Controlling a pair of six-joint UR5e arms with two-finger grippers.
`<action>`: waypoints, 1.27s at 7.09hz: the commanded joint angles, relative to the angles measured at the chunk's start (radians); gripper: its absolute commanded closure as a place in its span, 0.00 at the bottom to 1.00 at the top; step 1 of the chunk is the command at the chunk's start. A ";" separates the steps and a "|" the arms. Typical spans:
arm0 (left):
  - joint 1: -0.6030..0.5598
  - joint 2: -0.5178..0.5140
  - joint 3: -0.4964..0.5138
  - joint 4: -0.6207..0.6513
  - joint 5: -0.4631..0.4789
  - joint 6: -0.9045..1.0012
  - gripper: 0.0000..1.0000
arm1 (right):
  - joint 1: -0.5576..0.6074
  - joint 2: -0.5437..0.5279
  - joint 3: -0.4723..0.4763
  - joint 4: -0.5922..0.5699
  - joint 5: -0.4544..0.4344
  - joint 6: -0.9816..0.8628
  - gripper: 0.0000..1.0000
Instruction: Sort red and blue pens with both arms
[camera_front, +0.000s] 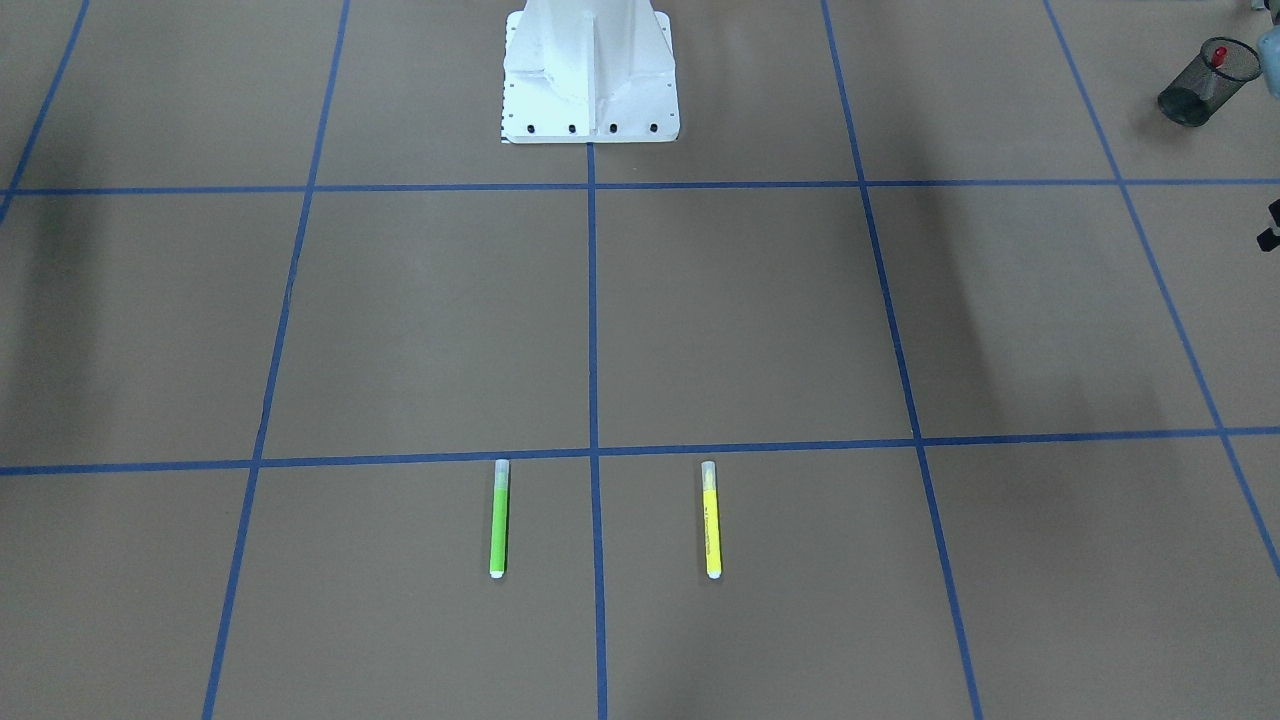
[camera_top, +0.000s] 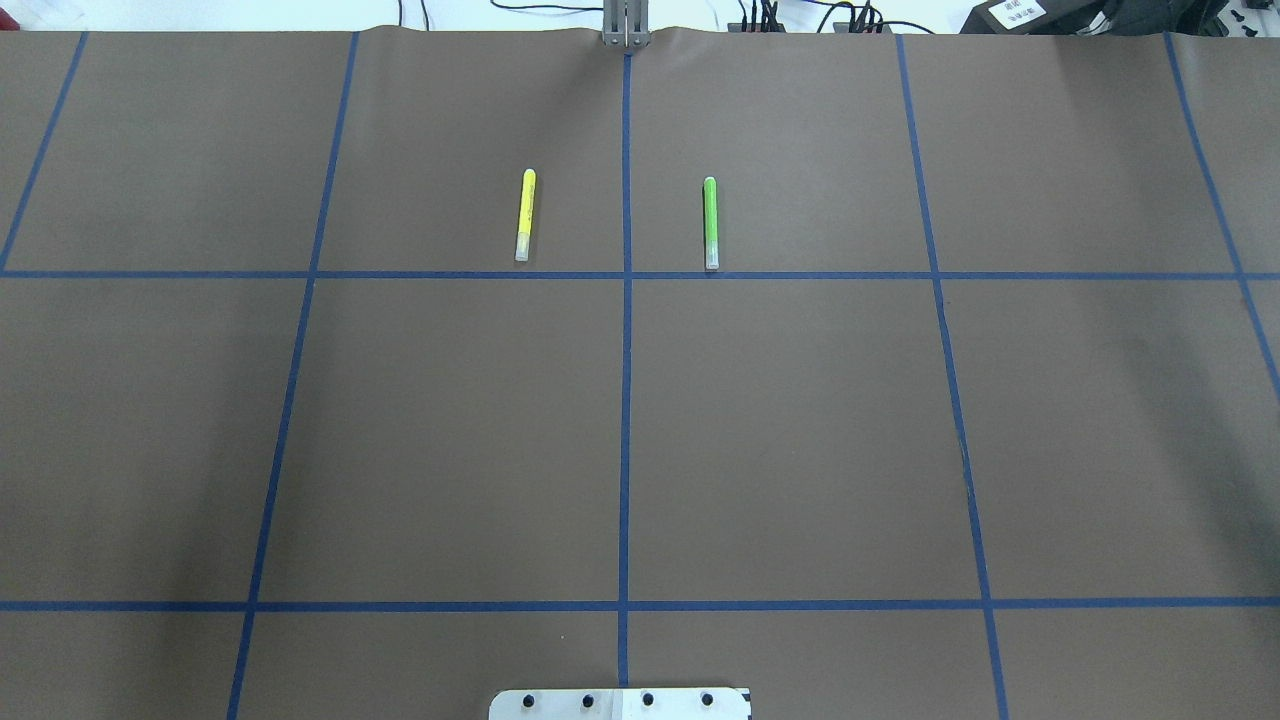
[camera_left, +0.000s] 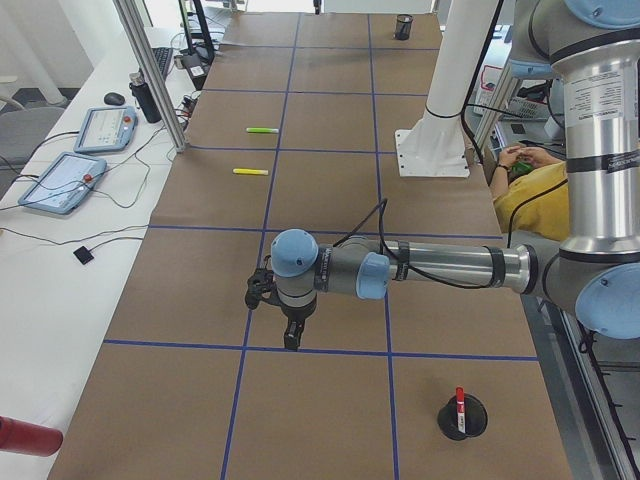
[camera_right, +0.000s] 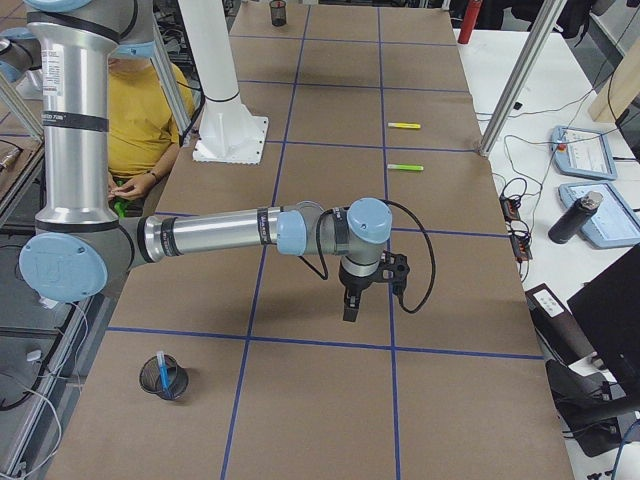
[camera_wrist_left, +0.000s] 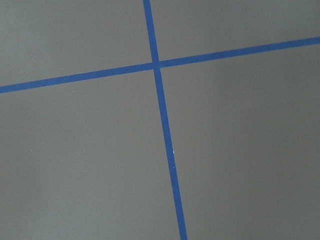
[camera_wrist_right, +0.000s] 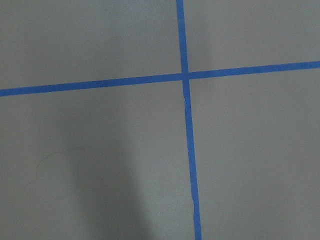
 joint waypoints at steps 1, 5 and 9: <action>-0.020 -0.001 -0.008 0.023 0.054 0.064 0.00 | -0.008 0.001 0.003 0.000 -0.001 0.002 0.00; -0.020 0.013 -0.014 0.011 0.055 0.064 0.00 | -0.032 0.004 0.019 0.002 -0.012 -0.003 0.00; -0.020 0.013 -0.023 0.011 0.055 0.064 0.00 | -0.032 -0.034 0.072 0.000 -0.015 -0.100 0.00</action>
